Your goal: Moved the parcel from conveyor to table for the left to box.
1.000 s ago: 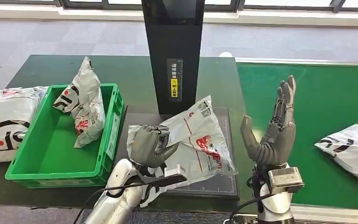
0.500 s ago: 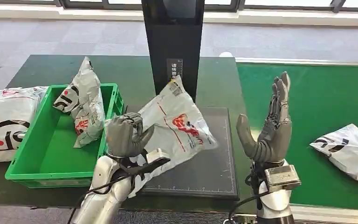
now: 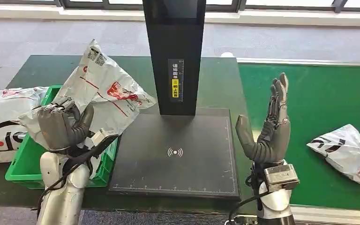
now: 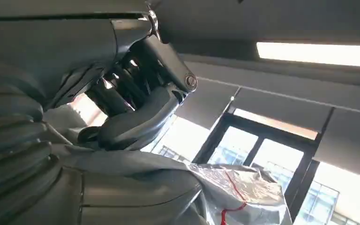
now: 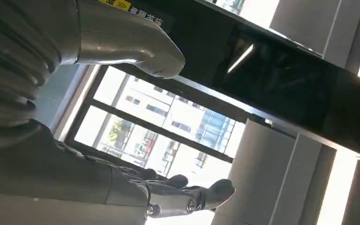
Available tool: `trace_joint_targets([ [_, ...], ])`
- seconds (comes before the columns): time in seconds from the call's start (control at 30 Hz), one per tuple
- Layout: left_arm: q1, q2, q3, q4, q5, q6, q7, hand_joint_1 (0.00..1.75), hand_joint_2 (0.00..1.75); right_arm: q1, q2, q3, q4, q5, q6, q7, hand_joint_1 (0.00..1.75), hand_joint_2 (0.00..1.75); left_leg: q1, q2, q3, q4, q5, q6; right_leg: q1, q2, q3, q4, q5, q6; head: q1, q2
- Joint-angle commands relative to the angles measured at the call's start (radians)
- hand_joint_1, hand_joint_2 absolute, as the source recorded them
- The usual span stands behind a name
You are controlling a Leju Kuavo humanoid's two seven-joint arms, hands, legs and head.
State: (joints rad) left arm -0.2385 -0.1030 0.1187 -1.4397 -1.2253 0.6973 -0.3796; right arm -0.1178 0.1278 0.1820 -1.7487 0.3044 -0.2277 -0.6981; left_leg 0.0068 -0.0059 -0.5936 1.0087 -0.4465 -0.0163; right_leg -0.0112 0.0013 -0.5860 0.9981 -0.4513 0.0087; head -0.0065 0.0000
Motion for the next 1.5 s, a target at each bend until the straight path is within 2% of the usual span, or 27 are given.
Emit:
trace_joint_targets([
  [0.03,-0.185,0.097,0.205,0.200,-0.040,-0.003,0.060,1.75,1.75,-0.013,0.046,-0.020,0.065,0.029,0.025,0.000,0.00,1.75,0.000,0.002,0.003,-0.002,0.001,0.000,0.000,0.001,0.002,-0.001,0.001,-0.001,0.000,0.000],
  [0.1,-0.261,0.136,0.205,0.329,-0.054,-0.014,0.084,1.75,1.75,-0.016,0.054,-0.026,0.071,0.037,0.035,0.000,0.00,1.75,0.001,0.000,0.002,-0.002,0.001,-0.001,0.001,-0.001,0.001,-0.001,0.001,-0.002,0.000,0.000],
  [0.23,-0.288,0.142,0.202,0.386,-0.068,-0.009,0.090,1.75,1.75,-0.018,0.056,-0.028,0.073,0.038,0.038,0.000,0.00,1.75,0.001,-0.001,0.002,-0.002,0.003,-0.002,0.002,-0.001,0.001,-0.001,0.002,-0.002,0.000,0.000],
  [0.33,-0.384,0.165,0.191,0.583,-0.128,-0.035,0.132,1.75,1.75,-0.026,0.067,-0.035,0.081,0.045,0.049,0.000,0.00,1.75,0.001,0.000,0.002,-0.002,0.003,-0.003,0.002,-0.001,0.000,0.001,0.002,-0.002,0.000,0.000],
  [0.37,-0.422,0.177,0.183,0.680,-0.184,0.001,0.182,1.75,1.75,-0.028,0.072,-0.035,0.083,0.049,0.052,0.000,0.00,1.75,0.000,-0.002,0.002,-0.002,0.004,-0.003,0.001,-0.002,0.000,0.001,0.001,-0.003,0.000,0.000],
  [0.43,-0.447,0.181,0.197,0.758,-0.181,0.001,0.193,1.75,1.75,-0.033,0.075,-0.032,0.087,0.051,0.056,0.001,0.00,1.75,0.001,-0.004,0.002,-0.002,0.004,-0.003,0.002,-0.004,0.001,0.000,0.002,-0.003,0.000,0.000],
  [0.57,-0.502,0.210,0.222,0.896,-0.233,0.001,0.258,1.75,1.75,-0.061,0.082,-0.027,0.108,0.053,0.068,0.011,0.00,1.75,0.001,0.002,0.003,-0.003,0.004,-0.003,0.001,0.001,0.000,0.000,0.003,-0.003,0.000,0.000],
  [0.7,-0.514,0.215,0.234,0.980,-0.262,-0.010,0.286,1.75,1.75,-0.076,0.085,-0.023,0.127,0.059,0.070,0.015,0.00,1.75,0.001,0.001,0.002,-0.001,0.003,-0.003,0.001,0.001,-0.001,0.002,0.002,-0.003,0.000,0.000],
  [1.13,-0.514,0.215,0.234,0.980,-0.262,-0.010,0.286,1.75,1.75,-0.076,0.085,-0.023,0.127,0.059,0.070,0.015,0.00,1.75,0.001,0.001,0.001,-0.001,0.003,-0.003,0.001,0.001,-0.001,0.002,0.002,-0.003,0.000,0.000],
  [1.17,-0.521,0.221,0.230,1.016,-0.298,-0.057,0.354,1.75,1.75,-0.075,0.082,-0.024,0.128,0.060,0.070,0.015,0.00,1.75,0.002,0.001,0.000,0.000,0.003,-0.003,0.002,0.001,-0.002,0.002,0.002,-0.003,0.000,0.000],
  [1.2,-0.523,0.225,0.238,1.035,-0.303,-0.077,0.381,0.61,1.75,-0.075,0.081,-0.025,0.132,0.060,0.072,0.015,0.00,1.75,0.001,0.001,0.001,-0.001,0.003,-0.003,0.002,0.001,-0.001,0.001,0.002,-0.003,0.000,0.000],
  [1.23,-0.520,0.229,0.234,1.046,-0.320,-0.077,0.404,0.00,1.75,-0.075,0.080,-0.026,0.134,0.060,0.072,0.014,0.00,1.75,0.002,0.001,0.001,-0.001,0.003,-0.003,0.002,0.001,-0.002,0.001,0.002,-0.003,0.000,0.000],
  [1.27,-0.514,0.229,0.245,1.047,-0.317,-0.045,0.406,0.00,1.75,-0.073,0.080,-0.025,0.136,0.061,0.072,0.013,0.00,1.75,0.002,0.001,0.002,-0.002,0.003,-0.003,0.002,0.001,-0.001,0.001,0.003,-0.003,0.000,0.000],
  [1.3,-0.504,0.228,0.267,1.044,-0.295,0.000,0.389,0.00,0.00,-0.072,0.082,-0.024,0.137,0.062,0.070,0.011,0.00,1.75,0.001,0.002,0.002,-0.001,0.003,-0.003,0.001,0.002,-0.001,0.001,0.002,-0.003,0.000,0.000],
  [1.43,-0.406,0.171,0.362,0.844,-0.133,0.001,0.215,0.00,0.00,-0.084,0.081,-0.014,0.148,0.063,0.059,0.011,0.00,1.75,0.001,0.003,0.001,-0.001,0.003,-0.003,0.001,0.003,-0.002,0.002,0.002,-0.003,0.000,0.000],
  [1.5,-0.352,0.111,0.411,0.768,0.077,0.001,0.011,0.00,0.00,-0.086,0.076,-0.013,0.151,0.065,0.048,0.012,0.00,1.75,0.001,0.003,0.004,-0.004,0.003,-0.003,0.001,0.003,0.001,-0.001,0.003,-0.003,0.000,0.000],
])
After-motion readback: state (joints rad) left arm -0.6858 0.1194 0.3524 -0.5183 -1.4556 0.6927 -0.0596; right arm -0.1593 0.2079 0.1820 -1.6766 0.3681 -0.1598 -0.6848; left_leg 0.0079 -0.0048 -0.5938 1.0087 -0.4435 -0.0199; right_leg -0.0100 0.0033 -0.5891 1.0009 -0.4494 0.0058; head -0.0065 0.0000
